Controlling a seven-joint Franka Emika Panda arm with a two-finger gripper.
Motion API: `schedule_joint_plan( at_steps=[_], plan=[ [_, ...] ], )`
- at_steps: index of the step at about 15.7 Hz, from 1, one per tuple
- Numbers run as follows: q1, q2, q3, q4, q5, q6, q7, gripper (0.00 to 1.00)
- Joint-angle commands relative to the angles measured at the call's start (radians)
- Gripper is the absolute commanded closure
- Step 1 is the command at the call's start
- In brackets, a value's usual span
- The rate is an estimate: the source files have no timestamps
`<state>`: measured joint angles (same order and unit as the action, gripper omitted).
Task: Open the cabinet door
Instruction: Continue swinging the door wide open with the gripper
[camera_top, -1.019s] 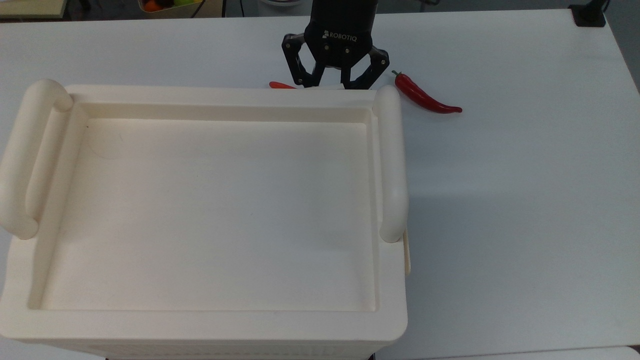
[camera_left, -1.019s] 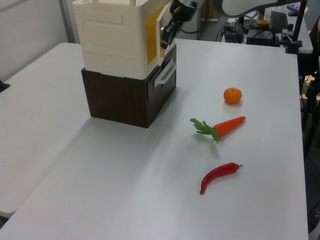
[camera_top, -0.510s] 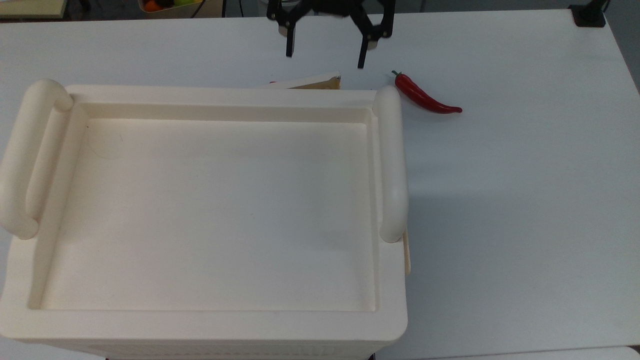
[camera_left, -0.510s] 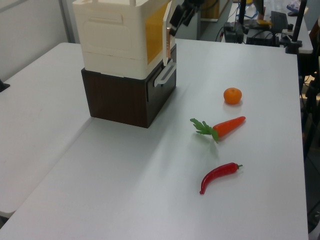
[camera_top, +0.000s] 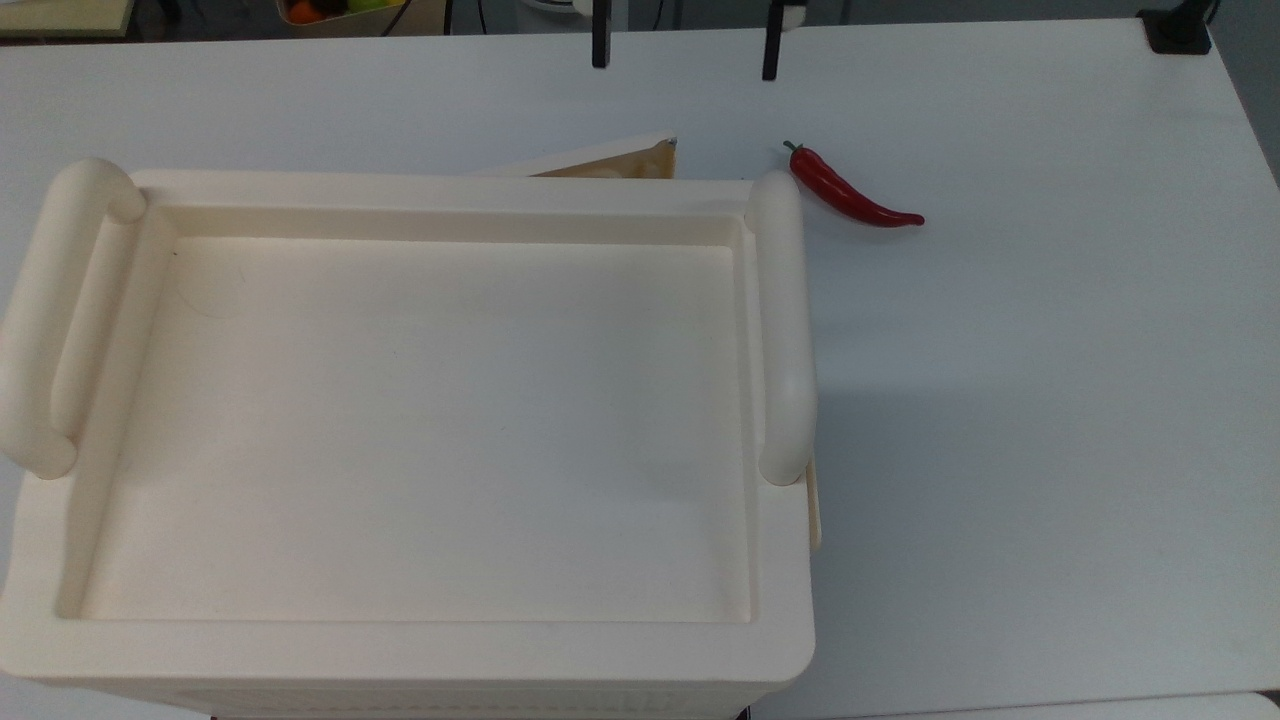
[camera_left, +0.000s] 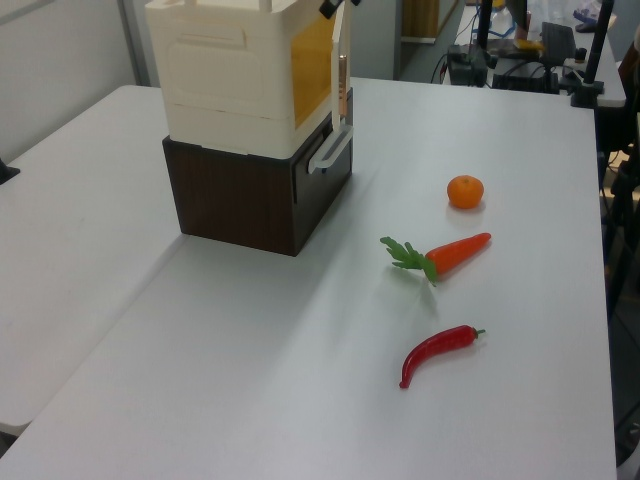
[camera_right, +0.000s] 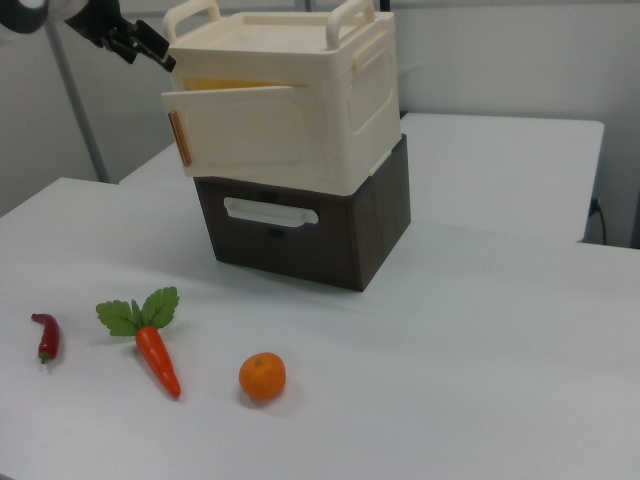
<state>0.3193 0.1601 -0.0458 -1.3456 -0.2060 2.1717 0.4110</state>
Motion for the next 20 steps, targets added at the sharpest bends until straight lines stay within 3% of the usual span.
schedule_joint_plan(
  at_steps=[1, 6, 14, 20],
  plan=[
    [0.026, 0.058, 0.0, 0.011, 0.008, 0.08, 0.014, 0.0],
    [0.024, 0.053, -0.002, -0.018, 0.002, 0.031, 0.005, 0.0],
    [0.012, -0.028, -0.014, -0.018, 0.005, -0.321, -0.164, 0.0],
    [-0.051, -0.042, -0.016, -0.026, 0.023, -0.565, -0.308, 0.0]
  ],
)
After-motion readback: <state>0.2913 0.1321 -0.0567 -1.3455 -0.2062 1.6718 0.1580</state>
